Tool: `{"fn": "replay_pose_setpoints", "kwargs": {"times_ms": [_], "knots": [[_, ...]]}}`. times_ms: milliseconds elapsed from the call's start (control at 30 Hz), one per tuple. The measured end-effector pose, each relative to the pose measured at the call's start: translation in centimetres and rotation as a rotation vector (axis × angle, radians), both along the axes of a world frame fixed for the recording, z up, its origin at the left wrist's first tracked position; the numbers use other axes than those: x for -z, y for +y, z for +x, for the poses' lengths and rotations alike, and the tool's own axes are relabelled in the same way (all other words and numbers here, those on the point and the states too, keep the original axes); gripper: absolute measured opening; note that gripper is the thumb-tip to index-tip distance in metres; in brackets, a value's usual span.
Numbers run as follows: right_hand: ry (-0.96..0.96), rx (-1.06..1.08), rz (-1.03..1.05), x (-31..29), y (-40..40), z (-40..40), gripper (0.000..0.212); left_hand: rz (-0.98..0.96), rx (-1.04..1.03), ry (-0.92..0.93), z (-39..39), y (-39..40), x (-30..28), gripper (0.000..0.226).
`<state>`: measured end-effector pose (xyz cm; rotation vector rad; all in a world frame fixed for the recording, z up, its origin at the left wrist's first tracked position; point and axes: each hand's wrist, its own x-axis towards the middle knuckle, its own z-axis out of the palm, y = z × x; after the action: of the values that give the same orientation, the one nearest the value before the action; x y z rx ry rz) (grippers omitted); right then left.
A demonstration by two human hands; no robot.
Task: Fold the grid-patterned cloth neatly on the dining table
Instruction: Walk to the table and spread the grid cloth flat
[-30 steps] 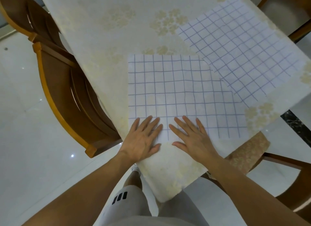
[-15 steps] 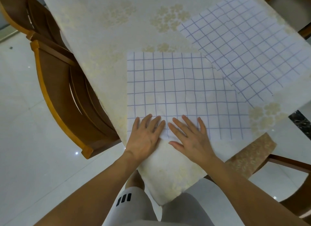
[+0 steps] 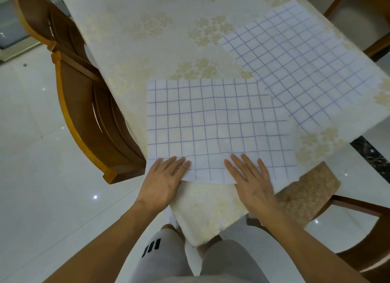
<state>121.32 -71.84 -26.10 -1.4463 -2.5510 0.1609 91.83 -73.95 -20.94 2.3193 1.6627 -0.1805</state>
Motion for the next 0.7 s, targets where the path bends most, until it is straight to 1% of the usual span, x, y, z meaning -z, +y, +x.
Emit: {"fn": "replay_pose_setpoints", "kwargs": {"times_ms": [67, 133, 367, 533, 567, 633, 700], "knots": [[-0.046, 0.023, -0.022, -0.1, -1.2, 0.5, 0.062, -0.008, 0.010, 0.002, -0.6, -1.3, 0.0, 0.070], [-0.091, 0.059, -0.031, -0.2, -2.3, 1.0, 0.068, -0.016, -0.001, 0.002, -1.1, -2.6, 0.1, 0.078], [-0.087, 0.145, -0.088, -1.8, -6.2, 1.2, 0.098, 0.066, 0.002, -0.045, -2.1, -6.4, -0.3, 0.065], [-0.072, 0.079, -0.192, -3.8, -8.7, 2.0, 0.120, 0.177, 0.005, -0.086, -2.2, -8.0, -1.7, 0.060], [-0.064, 0.068, -0.185, -4.4, -9.1, 2.1, 0.115, 0.195, 0.000, -0.092, -2.1, -8.3, -2.1, 0.060], [-0.029, 0.053, -0.117, -5.4, -9.4, 2.3, 0.095, 0.222, -0.028, -0.093, -2.1, -8.7, -3.3, 0.060], [-0.013, 0.050, -0.087, -6.6, -9.2, 2.6, 0.085, 0.255, -0.058, -0.081, -2.1, -8.7, -4.5, 0.061]]}}
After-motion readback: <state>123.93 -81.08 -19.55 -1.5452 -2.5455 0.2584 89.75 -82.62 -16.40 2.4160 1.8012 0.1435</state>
